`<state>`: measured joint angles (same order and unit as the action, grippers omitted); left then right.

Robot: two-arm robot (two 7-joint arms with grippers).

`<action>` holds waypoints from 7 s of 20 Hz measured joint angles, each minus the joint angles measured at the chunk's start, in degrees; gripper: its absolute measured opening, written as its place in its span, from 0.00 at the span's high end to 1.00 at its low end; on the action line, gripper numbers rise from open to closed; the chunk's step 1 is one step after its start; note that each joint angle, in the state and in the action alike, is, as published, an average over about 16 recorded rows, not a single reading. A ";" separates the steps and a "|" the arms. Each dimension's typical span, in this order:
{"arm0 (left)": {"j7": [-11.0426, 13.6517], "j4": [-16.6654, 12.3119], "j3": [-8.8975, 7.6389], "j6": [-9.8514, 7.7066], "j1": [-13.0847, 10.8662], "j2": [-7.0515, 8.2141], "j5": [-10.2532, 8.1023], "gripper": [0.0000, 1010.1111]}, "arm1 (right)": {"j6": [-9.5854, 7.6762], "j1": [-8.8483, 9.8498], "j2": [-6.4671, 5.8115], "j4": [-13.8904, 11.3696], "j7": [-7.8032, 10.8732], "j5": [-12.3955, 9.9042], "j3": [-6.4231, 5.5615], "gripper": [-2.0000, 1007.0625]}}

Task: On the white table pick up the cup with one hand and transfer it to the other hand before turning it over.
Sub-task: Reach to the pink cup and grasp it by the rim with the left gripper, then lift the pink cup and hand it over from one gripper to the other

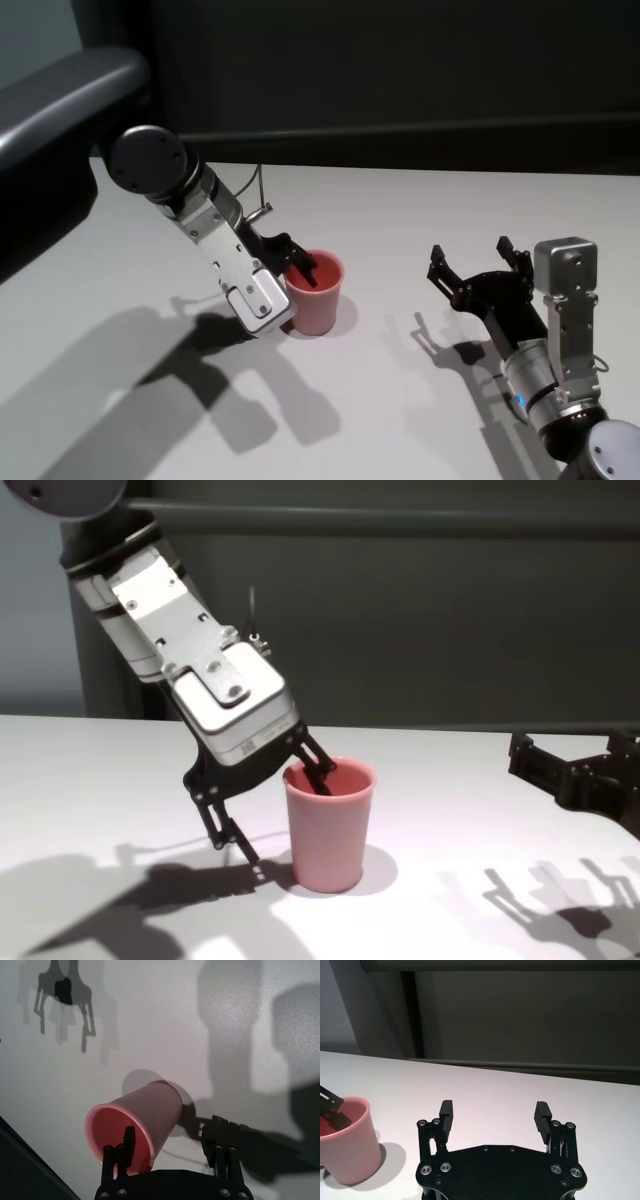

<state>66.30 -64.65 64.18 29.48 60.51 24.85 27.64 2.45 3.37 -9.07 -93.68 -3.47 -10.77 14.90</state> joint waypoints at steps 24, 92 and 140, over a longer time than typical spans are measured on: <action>0.15 1.39 3.52 1.23 2.36 -1.73 -1.12 0.88 | 0.00 0.00 0.00 0.00 0.00 0.00 0.00 0.01; -0.78 6.66 -22.42 -12.71 -12.32 -3.19 -60.76 0.96 | 0.00 0.00 0.00 0.00 0.00 0.00 0.00 0.01; 1.19 8.92 -21.98 -11.74 -11.38 -5.31 -60.05 0.96 | 0.00 0.00 0.00 0.00 0.00 0.00 0.00 0.01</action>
<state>67.48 -55.73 42.20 17.73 49.13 19.53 -32.41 2.45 3.37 -9.07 -93.68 -3.47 -10.77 14.90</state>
